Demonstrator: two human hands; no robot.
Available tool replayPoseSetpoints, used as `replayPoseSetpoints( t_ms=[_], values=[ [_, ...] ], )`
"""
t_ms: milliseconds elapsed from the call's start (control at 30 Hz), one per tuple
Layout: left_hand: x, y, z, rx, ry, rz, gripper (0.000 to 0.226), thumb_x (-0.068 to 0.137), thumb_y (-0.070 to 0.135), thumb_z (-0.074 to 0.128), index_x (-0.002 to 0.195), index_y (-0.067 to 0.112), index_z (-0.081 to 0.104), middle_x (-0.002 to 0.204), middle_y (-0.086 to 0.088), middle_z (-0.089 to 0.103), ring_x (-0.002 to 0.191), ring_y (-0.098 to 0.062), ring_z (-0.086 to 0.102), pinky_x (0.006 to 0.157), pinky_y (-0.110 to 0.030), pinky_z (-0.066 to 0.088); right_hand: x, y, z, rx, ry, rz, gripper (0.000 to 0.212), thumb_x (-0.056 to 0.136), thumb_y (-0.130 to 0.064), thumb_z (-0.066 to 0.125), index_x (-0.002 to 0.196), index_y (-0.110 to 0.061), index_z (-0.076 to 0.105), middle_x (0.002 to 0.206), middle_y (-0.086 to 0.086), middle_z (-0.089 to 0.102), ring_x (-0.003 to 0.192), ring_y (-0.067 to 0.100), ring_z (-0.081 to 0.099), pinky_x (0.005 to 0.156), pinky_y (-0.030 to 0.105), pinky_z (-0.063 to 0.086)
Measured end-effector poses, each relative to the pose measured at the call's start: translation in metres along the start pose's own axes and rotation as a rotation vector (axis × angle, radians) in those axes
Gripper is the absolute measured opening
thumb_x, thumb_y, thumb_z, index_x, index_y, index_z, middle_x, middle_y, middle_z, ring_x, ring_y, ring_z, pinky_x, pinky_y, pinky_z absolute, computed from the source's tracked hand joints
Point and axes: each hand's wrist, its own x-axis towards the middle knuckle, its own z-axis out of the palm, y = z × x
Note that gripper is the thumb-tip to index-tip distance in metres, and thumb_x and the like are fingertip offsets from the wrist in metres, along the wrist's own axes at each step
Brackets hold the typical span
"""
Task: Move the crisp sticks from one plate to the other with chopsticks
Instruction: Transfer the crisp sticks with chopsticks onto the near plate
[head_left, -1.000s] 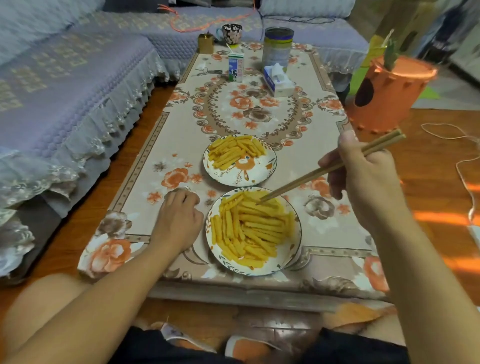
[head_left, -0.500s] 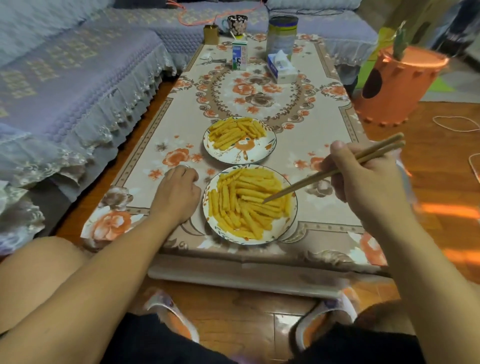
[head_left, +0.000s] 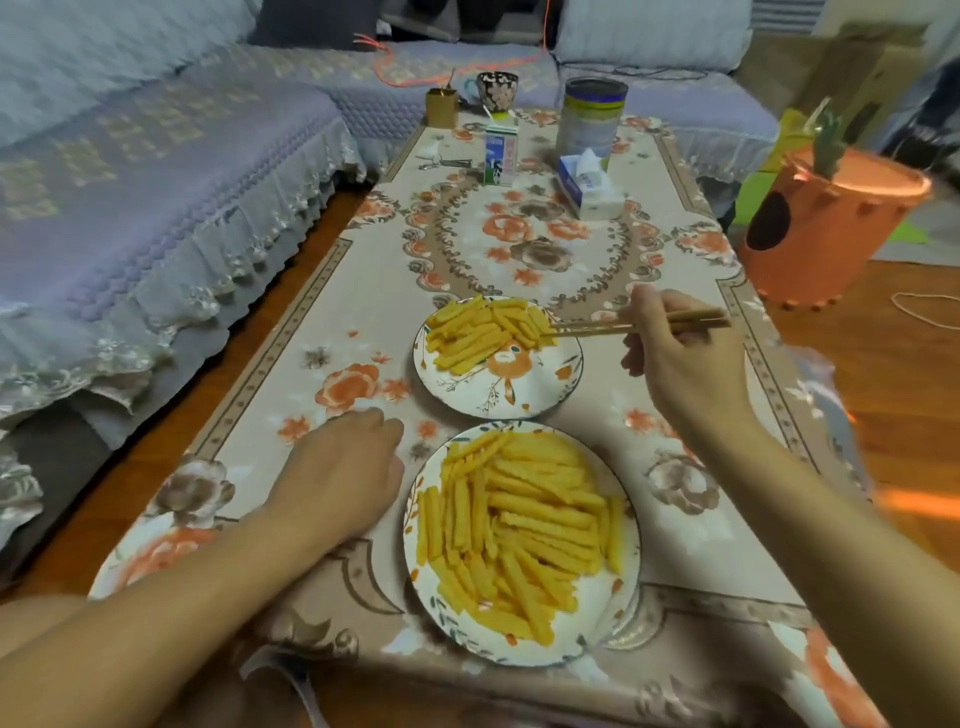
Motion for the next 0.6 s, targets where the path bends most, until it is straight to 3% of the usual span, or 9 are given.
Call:
replayPoseSetpoints(
  t_ms=[167,267,333,433,600],
  values=[
    [0.026,-0.001,-0.017,-0.132,-0.036,-0.183,0.024,0.098,0.034,0.038,0.095,0.027,0.061,0.090,0.004,0.066,0.082,-0.024,0.058,0.072,-0.035,0.051,0.010,0.021,0.020,-0.040,0.028,-0.053,0.036,0.106,-0.036,0.052,0.094,-0.009,0.074,0.069,0.015,0.066,0.054,0.016,0.064,0.058,0.035,0.053],
    [0.029,0.010,-0.020,-0.078,-0.040,-0.181,0.025,0.099,0.034,0.039,0.110,0.027,0.060,0.105,0.001,0.068,0.094,-0.028,0.062,0.068,-0.033,0.041,0.012,0.027,0.027,-0.001,0.038,-0.035,0.038,0.107,-0.035,0.051,0.094,-0.007,0.073,0.073,0.023,0.066,0.054,0.016,0.064,0.054,0.023,0.051],
    [0.027,0.013,-0.019,-0.038,-0.055,-0.162,0.024,0.100,0.034,0.038,0.109,0.026,0.058,0.108,0.002,0.067,0.097,-0.027,0.062,0.067,-0.034,0.037,0.013,0.027,0.030,0.024,0.039,-0.014,0.036,0.106,-0.035,0.050,0.092,-0.011,0.072,0.072,0.021,0.066,0.054,0.016,0.063,0.054,0.024,0.051],
    [0.022,0.009,-0.020,-0.040,-0.077,-0.162,0.026,0.101,0.036,0.037,0.113,0.029,0.059,0.112,0.004,0.066,0.099,-0.025,0.062,0.068,-0.033,0.038,0.014,0.024,0.030,-0.005,0.019,-0.013,0.035,0.108,-0.035,0.049,0.090,-0.016,0.072,0.067,0.012,0.065,0.054,0.016,0.062,0.054,0.027,0.051],
    [0.019,0.008,-0.024,-0.083,-0.117,-0.167,0.030,0.101,0.038,0.037,0.121,0.033,0.059,0.119,0.006,0.065,0.103,-0.023,0.061,0.075,-0.033,0.049,0.009,0.015,0.016,0.047,0.048,0.064,0.043,0.110,-0.031,0.045,0.086,-0.007,0.072,0.065,0.015,0.063,0.050,0.018,0.058,0.048,0.028,0.048]
  ],
)
